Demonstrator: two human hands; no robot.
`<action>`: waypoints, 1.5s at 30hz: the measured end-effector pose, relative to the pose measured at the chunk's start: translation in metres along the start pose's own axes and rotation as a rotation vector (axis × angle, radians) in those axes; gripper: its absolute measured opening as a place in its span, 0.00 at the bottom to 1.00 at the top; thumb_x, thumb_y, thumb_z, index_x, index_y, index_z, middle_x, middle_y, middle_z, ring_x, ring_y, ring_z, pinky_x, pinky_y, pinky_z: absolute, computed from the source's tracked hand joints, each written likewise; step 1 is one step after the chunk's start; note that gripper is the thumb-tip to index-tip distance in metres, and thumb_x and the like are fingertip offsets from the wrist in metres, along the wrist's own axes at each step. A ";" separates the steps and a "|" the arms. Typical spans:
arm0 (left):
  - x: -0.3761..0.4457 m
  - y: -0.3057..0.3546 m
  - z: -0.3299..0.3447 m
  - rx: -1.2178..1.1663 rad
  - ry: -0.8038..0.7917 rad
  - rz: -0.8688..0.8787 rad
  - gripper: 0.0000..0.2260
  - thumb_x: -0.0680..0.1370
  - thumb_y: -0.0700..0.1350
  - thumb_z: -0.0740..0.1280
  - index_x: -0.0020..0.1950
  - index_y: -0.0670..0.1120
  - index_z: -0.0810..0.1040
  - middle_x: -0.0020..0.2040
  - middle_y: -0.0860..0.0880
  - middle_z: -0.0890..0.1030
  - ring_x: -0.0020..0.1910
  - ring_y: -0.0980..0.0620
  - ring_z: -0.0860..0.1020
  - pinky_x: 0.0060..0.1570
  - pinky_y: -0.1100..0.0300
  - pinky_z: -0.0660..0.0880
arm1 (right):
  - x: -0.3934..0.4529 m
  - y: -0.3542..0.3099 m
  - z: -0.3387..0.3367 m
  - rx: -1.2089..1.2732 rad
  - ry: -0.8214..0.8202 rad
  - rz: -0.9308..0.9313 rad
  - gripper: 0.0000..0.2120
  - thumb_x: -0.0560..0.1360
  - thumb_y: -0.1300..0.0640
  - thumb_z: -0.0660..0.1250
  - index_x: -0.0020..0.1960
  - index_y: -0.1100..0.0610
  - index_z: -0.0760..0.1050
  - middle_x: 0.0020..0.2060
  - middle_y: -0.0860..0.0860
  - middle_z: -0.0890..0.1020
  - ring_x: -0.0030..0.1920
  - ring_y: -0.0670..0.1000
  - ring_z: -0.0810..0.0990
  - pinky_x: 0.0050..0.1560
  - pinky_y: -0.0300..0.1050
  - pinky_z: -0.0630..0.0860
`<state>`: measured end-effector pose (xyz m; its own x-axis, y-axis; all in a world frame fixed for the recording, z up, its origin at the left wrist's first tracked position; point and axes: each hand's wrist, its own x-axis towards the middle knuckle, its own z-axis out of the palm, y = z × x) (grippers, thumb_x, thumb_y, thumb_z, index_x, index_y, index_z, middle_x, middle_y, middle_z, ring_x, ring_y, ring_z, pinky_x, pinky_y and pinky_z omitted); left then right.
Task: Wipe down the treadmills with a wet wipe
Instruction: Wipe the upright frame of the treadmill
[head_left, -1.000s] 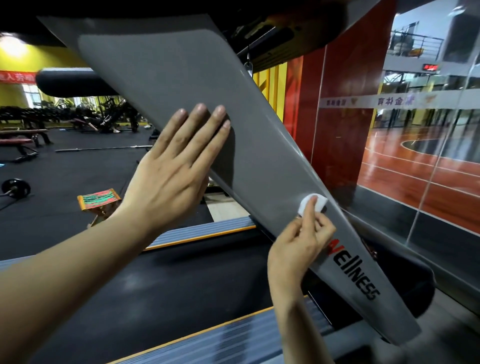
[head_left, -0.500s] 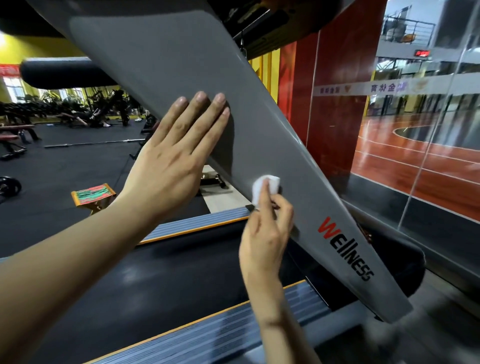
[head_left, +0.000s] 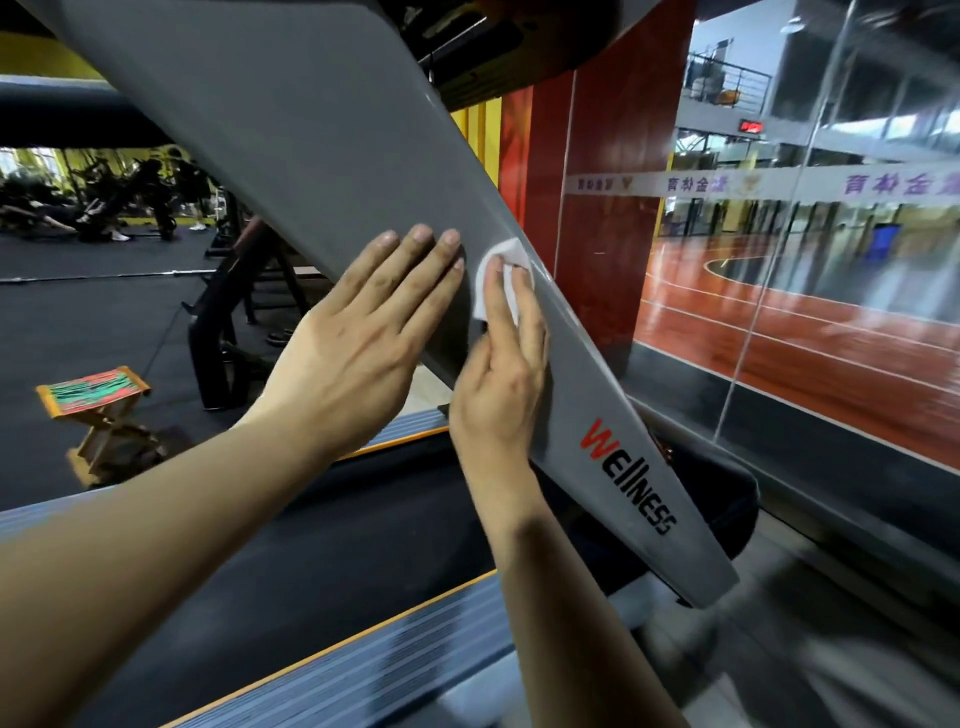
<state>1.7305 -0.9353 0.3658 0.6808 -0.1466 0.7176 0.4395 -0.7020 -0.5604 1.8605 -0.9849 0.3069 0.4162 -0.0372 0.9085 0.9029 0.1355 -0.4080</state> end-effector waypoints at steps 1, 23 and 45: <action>-0.002 0.004 0.002 -0.010 0.003 -0.008 0.28 0.80 0.37 0.50 0.82 0.37 0.54 0.82 0.39 0.54 0.82 0.40 0.53 0.80 0.44 0.51 | -0.007 0.017 -0.006 -0.025 0.001 0.033 0.26 0.78 0.69 0.55 0.75 0.59 0.69 0.75 0.56 0.69 0.76 0.53 0.66 0.76 0.45 0.62; -0.002 0.058 0.046 -0.052 -0.083 0.134 0.29 0.80 0.38 0.48 0.82 0.37 0.50 0.83 0.40 0.50 0.82 0.40 0.50 0.80 0.43 0.50 | -0.084 0.185 -0.057 -0.060 0.164 0.812 0.25 0.80 0.67 0.54 0.77 0.66 0.62 0.77 0.63 0.63 0.78 0.61 0.62 0.79 0.47 0.54; -0.002 0.074 0.050 -0.022 -0.093 0.084 0.30 0.80 0.38 0.49 0.82 0.37 0.48 0.83 0.39 0.49 0.82 0.40 0.47 0.80 0.42 0.49 | -0.130 0.080 -0.029 0.025 -0.072 0.456 0.37 0.72 0.68 0.58 0.81 0.59 0.55 0.81 0.56 0.51 0.81 0.53 0.47 0.81 0.52 0.48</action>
<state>1.7911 -0.9521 0.3025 0.7667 -0.1407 0.6264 0.3667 -0.7050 -0.6071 1.8813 -0.9975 0.1536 0.7608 0.1001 0.6412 0.6263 0.1457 -0.7658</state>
